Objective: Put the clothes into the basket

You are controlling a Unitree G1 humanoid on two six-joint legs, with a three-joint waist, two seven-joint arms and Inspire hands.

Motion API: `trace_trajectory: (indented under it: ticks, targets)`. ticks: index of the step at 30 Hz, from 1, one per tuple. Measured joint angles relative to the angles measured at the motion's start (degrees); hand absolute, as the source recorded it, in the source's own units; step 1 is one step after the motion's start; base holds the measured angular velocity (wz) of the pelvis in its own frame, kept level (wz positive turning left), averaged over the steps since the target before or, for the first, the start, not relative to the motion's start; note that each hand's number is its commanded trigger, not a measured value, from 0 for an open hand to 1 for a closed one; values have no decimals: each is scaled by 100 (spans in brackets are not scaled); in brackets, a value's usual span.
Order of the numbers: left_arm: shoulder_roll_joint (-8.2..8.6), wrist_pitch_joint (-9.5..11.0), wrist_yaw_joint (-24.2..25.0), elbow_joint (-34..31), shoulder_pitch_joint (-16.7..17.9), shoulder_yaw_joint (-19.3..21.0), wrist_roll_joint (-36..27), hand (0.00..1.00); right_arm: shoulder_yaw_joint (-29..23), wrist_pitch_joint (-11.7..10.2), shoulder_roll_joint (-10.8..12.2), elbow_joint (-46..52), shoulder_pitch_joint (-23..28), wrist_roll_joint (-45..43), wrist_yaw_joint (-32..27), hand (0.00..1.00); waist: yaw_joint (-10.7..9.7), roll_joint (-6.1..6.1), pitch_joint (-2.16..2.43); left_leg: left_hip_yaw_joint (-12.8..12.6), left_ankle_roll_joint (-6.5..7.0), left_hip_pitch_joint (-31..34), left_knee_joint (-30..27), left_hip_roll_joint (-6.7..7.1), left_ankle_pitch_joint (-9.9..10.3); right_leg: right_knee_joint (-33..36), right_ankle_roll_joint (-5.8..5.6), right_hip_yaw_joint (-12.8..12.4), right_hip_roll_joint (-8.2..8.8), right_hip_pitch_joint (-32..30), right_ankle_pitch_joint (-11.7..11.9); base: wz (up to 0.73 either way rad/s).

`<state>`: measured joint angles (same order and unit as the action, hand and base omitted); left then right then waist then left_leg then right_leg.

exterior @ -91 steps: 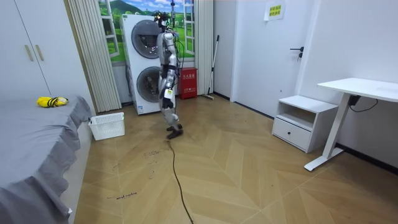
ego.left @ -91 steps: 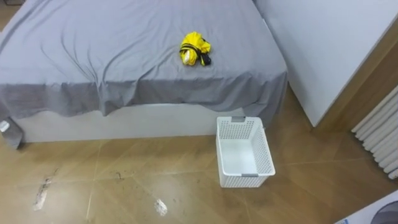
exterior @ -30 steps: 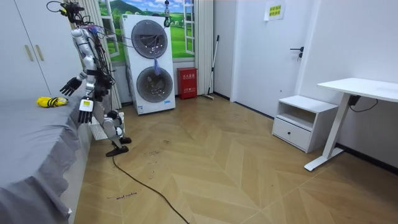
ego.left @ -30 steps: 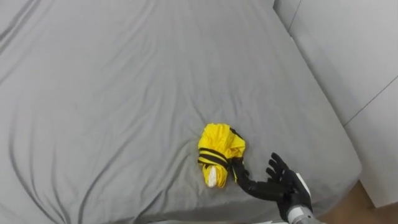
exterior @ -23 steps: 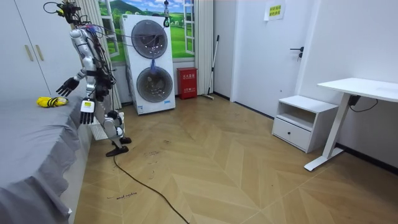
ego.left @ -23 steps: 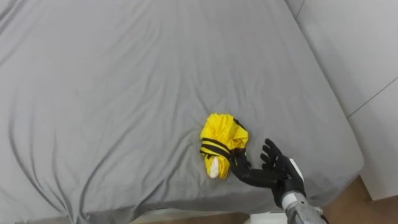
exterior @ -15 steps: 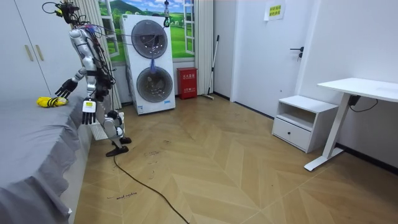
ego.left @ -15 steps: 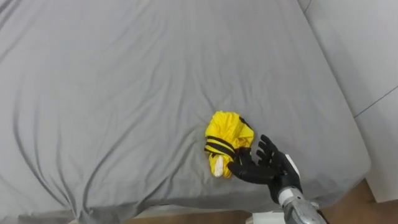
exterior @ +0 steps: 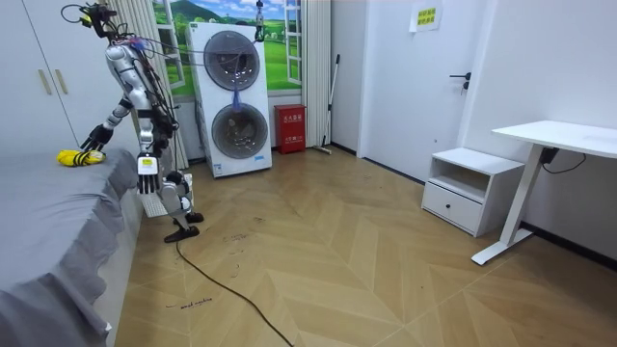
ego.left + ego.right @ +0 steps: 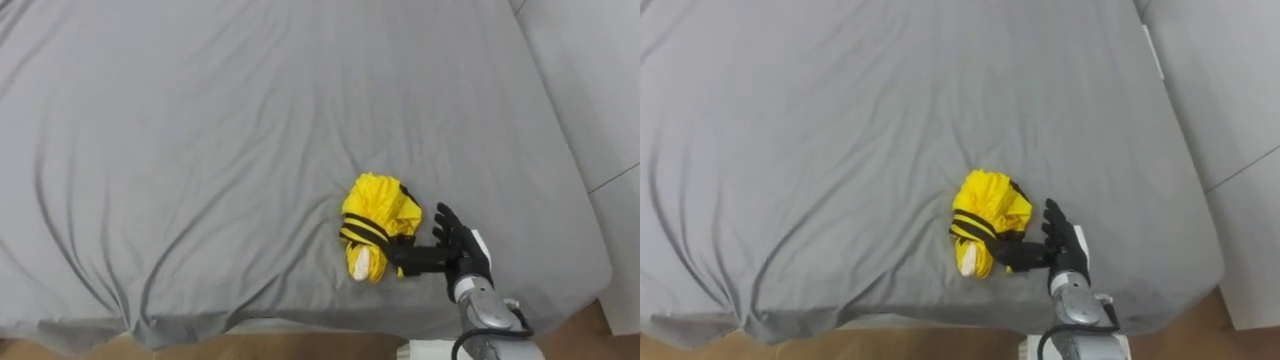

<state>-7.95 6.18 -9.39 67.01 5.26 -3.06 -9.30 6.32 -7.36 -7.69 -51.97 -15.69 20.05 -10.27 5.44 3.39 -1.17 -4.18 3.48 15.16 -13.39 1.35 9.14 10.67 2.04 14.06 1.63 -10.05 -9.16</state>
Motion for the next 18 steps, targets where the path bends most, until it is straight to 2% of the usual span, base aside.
trace_trajectory:
  ticks: [2,10,12,18]
  targets:
    - [9,-51,9,0,0,-3,-2,0,-96,-3,-8,-209,-202,-27,-49,0,14,-31,-28,34,16,28,0,25,-14,-2,-2,38,22,-18,-1,7]
    - [7,-82,74,57,-22,-19,-2,0,-74,-7,-80,-229,-502,-32,-18,0,280,-48,-47,64,28,37,54,39,-22,-6,-13,117,35,-40,4,2]
    - [4,-86,80,62,-22,-63,-2,0,-30,-7,-79,-220,-534,-30,-10,0,290,-53,-50,110,28,46,57,44,-22,-6,-13,186,38,-38,4,11]
    - [-31,-175,42,41,-30,-252,7,0,319,-6,-83,-218,-543,-31,109,0,290,-58,-51,145,31,49,57,53,-26,-10,-13,184,39,-23,4,3]
